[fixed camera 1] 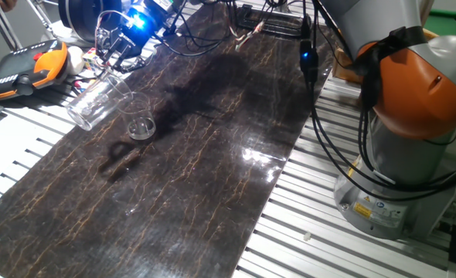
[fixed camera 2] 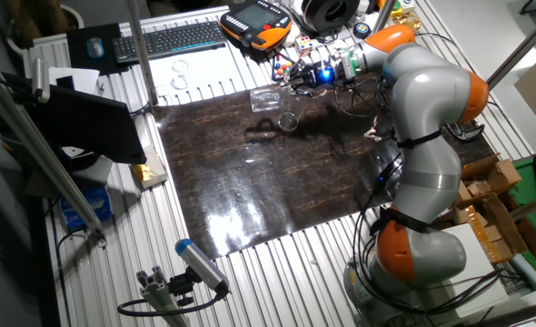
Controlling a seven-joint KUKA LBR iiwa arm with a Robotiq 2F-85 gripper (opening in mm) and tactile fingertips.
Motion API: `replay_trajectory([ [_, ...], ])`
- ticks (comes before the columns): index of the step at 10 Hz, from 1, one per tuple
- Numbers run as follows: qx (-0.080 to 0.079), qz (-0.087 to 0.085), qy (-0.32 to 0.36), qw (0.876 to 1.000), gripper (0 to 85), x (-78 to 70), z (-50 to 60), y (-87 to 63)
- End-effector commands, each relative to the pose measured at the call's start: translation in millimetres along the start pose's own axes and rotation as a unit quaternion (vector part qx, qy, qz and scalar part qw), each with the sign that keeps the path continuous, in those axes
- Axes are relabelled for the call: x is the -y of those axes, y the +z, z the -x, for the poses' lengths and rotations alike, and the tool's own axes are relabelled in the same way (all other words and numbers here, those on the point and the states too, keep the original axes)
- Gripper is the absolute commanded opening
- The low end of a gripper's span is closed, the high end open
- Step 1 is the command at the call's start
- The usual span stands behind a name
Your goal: Pour the water from one cup into another empty cup
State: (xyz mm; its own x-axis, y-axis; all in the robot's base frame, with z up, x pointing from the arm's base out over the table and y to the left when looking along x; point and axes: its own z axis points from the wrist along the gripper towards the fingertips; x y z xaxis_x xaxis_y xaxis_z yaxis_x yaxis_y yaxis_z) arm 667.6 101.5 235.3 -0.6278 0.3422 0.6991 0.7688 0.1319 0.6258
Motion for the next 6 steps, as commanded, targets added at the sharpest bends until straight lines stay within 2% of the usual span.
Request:
replay_trajectory([
  [1,-0.001,0.001,0.000,1.000,0.7,-0.4,-0.4,-0.6],
  [6,-0.005,0.005,-0.018,1.000,0.7,-1.6,-1.1,-2.9],
])
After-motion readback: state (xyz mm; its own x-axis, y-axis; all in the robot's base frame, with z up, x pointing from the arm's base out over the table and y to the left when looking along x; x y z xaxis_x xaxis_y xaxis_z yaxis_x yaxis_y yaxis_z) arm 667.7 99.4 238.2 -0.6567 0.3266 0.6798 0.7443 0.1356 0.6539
